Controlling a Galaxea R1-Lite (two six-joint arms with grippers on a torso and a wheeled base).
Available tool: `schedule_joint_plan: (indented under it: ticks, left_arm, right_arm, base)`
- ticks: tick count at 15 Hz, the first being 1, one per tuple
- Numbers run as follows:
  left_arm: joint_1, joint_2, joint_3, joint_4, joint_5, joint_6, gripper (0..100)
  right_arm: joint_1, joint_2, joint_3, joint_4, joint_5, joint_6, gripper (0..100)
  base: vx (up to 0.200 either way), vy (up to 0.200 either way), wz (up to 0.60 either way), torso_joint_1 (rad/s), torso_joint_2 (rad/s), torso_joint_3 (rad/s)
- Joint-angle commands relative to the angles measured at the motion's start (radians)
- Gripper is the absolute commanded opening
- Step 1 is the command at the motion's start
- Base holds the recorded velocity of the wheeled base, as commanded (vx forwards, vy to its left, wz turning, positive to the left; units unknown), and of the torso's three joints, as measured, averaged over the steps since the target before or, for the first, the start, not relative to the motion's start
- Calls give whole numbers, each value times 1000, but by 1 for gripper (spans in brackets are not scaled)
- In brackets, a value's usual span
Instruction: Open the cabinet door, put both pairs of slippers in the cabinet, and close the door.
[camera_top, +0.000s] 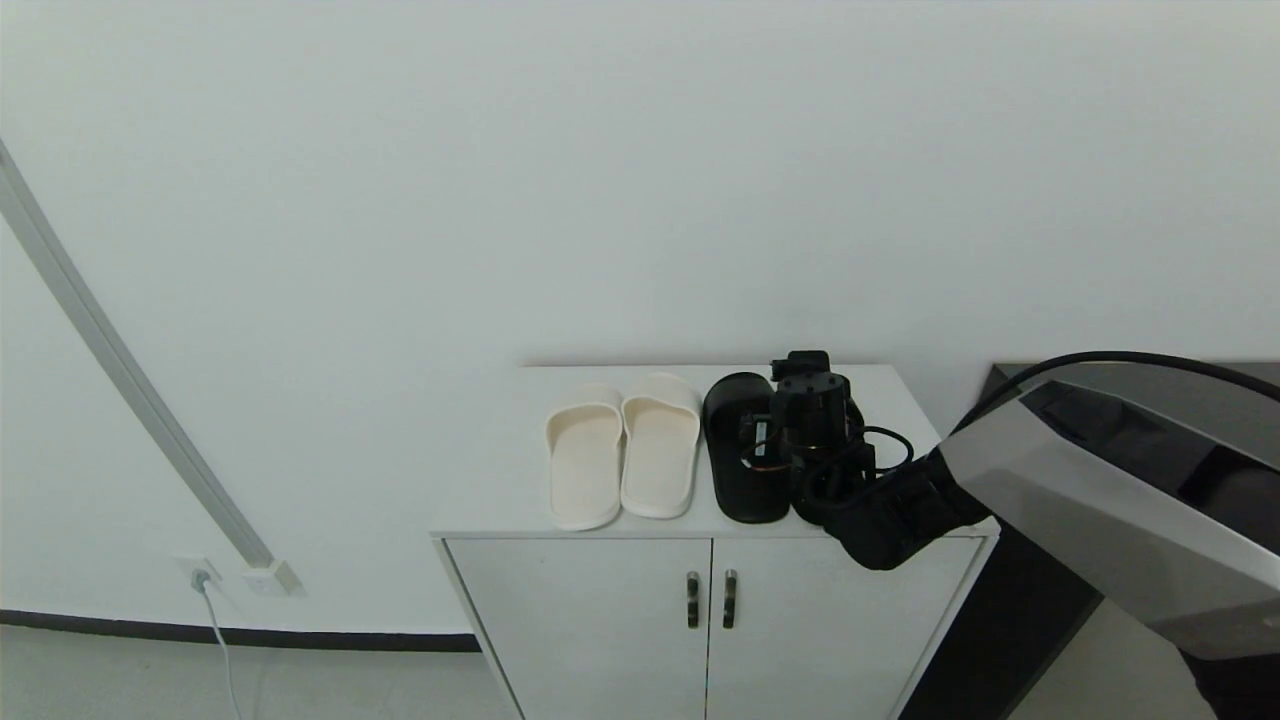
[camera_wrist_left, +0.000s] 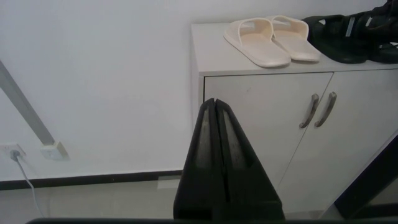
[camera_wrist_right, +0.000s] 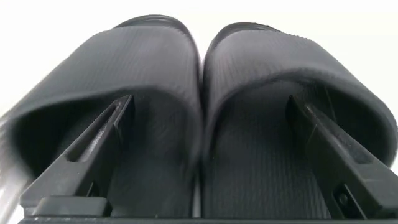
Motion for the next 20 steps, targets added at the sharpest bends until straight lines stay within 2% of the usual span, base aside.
schedule_joint_plan:
  ticks: [1, 2, 9, 14, 20]
  left_arm:
    - [0, 2, 0, 0, 0, 0, 0]
    - [0, 2, 0, 0, 0, 0, 0]
    - [0, 2, 1, 0, 0, 0, 0]
    - [0, 2, 0, 0, 0, 0, 0]
    - [0, 0, 1, 0, 0, 0, 0]
  right_arm:
    - [-7, 21, -33, 6, -1, 0, 100]
    - [-7, 22, -35, 7, -1, 0, 0]
    - [-4, 11, -35, 7, -2, -1, 0]
    - [1, -51, 11, 4, -4, -18, 0]
    - [95, -298, 283, 3, 61, -29, 0]
  base:
    - [0, 0, 0, 0, 0, 0]
    - [0, 0, 0, 0, 0, 0]
    - [0, 0, 0, 0, 0, 0]
    - [0, 0, 0, 0, 0, 0]
    - [0, 0, 0, 0, 0, 0]
